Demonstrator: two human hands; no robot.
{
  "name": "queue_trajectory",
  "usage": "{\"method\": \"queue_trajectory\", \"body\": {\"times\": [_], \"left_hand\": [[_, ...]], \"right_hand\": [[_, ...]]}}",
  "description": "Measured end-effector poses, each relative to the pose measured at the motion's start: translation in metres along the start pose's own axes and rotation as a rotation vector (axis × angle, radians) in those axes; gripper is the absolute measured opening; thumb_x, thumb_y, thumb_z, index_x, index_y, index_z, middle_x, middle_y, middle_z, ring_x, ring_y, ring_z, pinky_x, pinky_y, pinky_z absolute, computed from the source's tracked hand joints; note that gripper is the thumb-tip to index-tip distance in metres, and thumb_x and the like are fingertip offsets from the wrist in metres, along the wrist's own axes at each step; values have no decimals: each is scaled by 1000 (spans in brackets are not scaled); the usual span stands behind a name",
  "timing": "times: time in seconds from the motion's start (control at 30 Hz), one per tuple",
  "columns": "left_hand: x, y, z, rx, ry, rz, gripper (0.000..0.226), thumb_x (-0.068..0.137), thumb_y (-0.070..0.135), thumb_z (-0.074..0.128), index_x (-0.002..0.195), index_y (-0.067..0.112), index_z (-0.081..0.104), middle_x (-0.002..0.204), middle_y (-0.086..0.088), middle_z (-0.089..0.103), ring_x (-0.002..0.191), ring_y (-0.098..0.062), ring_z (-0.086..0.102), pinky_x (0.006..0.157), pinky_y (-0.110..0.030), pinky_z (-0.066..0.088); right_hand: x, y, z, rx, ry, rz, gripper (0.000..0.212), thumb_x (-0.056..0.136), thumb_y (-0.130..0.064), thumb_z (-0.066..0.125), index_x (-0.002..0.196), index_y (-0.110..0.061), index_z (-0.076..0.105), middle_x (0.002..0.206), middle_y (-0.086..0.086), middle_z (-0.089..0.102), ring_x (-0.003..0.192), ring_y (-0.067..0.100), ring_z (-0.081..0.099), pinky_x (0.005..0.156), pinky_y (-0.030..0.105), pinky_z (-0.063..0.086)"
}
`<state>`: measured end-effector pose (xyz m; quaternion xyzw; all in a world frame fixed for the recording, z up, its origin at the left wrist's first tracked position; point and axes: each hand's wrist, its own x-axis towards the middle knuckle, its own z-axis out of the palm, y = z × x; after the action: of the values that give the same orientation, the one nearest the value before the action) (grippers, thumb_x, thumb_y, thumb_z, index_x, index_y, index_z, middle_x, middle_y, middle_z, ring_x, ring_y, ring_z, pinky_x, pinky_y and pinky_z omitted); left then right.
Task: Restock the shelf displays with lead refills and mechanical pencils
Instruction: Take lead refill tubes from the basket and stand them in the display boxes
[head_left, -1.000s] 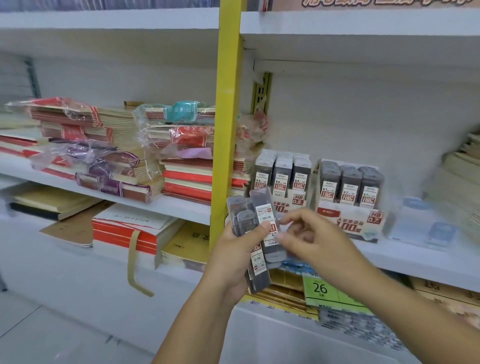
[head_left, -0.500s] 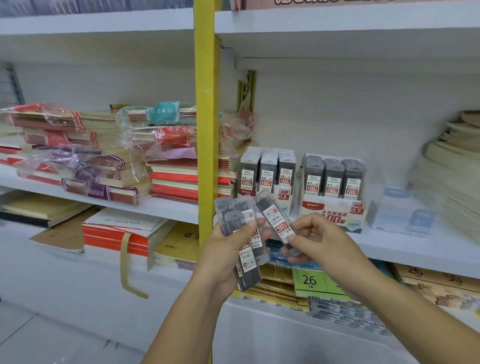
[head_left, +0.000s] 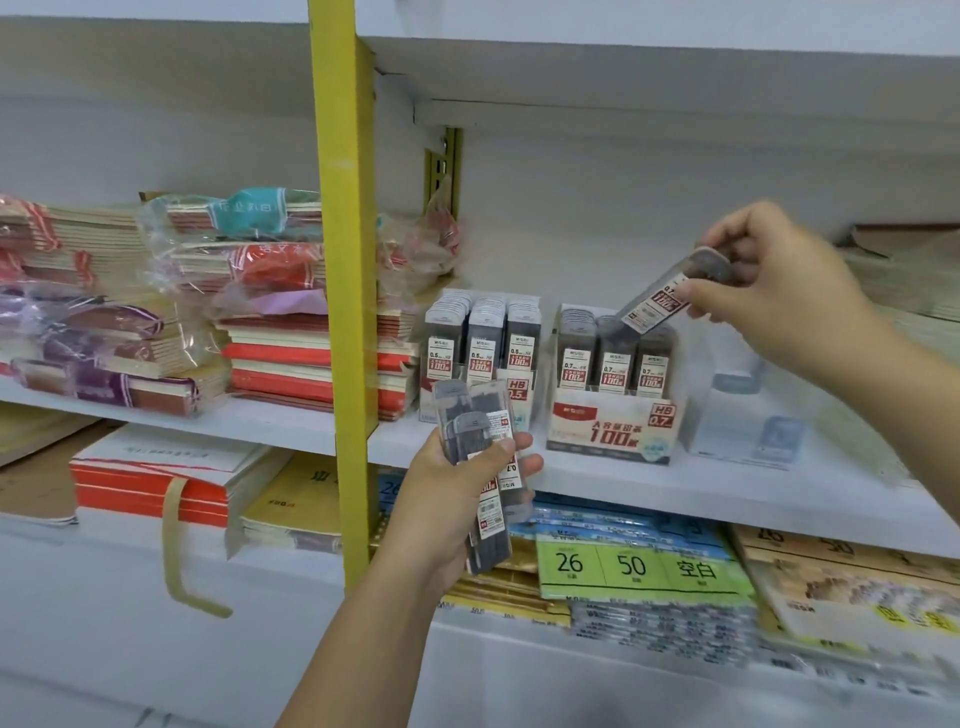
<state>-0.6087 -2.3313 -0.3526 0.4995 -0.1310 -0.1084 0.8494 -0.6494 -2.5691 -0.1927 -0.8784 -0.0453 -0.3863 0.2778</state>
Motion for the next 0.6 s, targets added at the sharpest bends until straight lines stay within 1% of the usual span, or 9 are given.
{"method": "queue_trajectory", "body": {"times": [0.03, 0.1, 0.2, 0.27, 0.4, 0.43, 0.5, 0.57, 0.6], "left_hand": [[1, 0, 1, 3, -4, 1, 27, 93, 11, 68, 118, 15, 60, 102, -5, 79, 95, -24, 76, 64, -36, 62], [2, 0, 3, 12, -14, 6, 28, 92, 12, 68, 118, 16, 61, 102, -4, 79, 95, -23, 76, 64, -37, 63], [3, -1, 6, 15, -28, 10, 26, 92, 11, 68, 117, 16, 62, 101, -5, 79, 93, -22, 77, 62, -36, 63], [4, -2, 8, 25, -33, 15, 26, 93, 11, 67, 118, 16, 62, 101, -4, 79, 94, -22, 76, 61, -34, 62], [5, -4, 11, 30, -44, 13, 26, 93, 11, 66, 118, 16, 62, 101, -4, 79, 93, -21, 77, 61, -32, 61], [5, -5, 11, 28, -50, 9, 26, 93, 11, 66, 118, 16, 62, 101, -4, 79, 92, -21, 77, 61, -32, 61], [5, -5, 12, 20, -69, 0, 24, 93, 10, 66, 116, 16, 62, 101, -5, 79, 92, -22, 77, 61, -34, 62], [5, -5, 14, 24, -84, -3, 24, 93, 11, 66, 116, 15, 63, 102, -6, 79, 92, -22, 77, 62, -35, 62], [4, -5, 15, 32, -87, -2, 25, 93, 11, 66, 117, 15, 63, 103, -6, 79, 93, -22, 76, 62, -35, 62]], "right_hand": [[4, 1, -3, -55, -26, -11, 39, 81, -12, 76, 82, -35, 45, 85, -2, 68, 66, 5, 67, 60, 21, 53], [8, 6, -8, -136, -86, -34, 39, 81, -11, 76, 81, -36, 46, 81, -6, 68, 68, 8, 67, 65, 22, 51], [9, 14, -8, -221, -155, -63, 35, 80, -11, 76, 84, -34, 51, 79, -11, 66, 65, 3, 61, 59, 19, 46], [8, 21, -4, -252, -172, -69, 33, 79, -13, 78, 90, -33, 54, 78, -14, 63, 64, -1, 56, 60, 16, 42], [7, 36, 8, -297, -225, -73, 25, 78, -15, 78, 95, -27, 65, 88, -8, 59, 71, 4, 54, 67, 26, 42], [5, 38, 11, -326, -233, -84, 23, 79, -16, 78, 98, -25, 69, 91, -7, 56, 73, 4, 53, 69, 26, 41], [0, 43, 16, -392, -242, -87, 28, 82, -20, 75, 108, -25, 70, 93, -8, 50, 75, 3, 50, 66, 21, 37], [-9, 46, 21, -449, -229, -94, 37, 85, -21, 71, 122, -24, 66, 98, -7, 47, 74, 5, 47, 65, 19, 33], [-14, 45, 23, -463, -200, -99, 40, 88, -21, 68, 127, -23, 63, 101, -7, 44, 76, 8, 46, 69, 21, 33]]}}
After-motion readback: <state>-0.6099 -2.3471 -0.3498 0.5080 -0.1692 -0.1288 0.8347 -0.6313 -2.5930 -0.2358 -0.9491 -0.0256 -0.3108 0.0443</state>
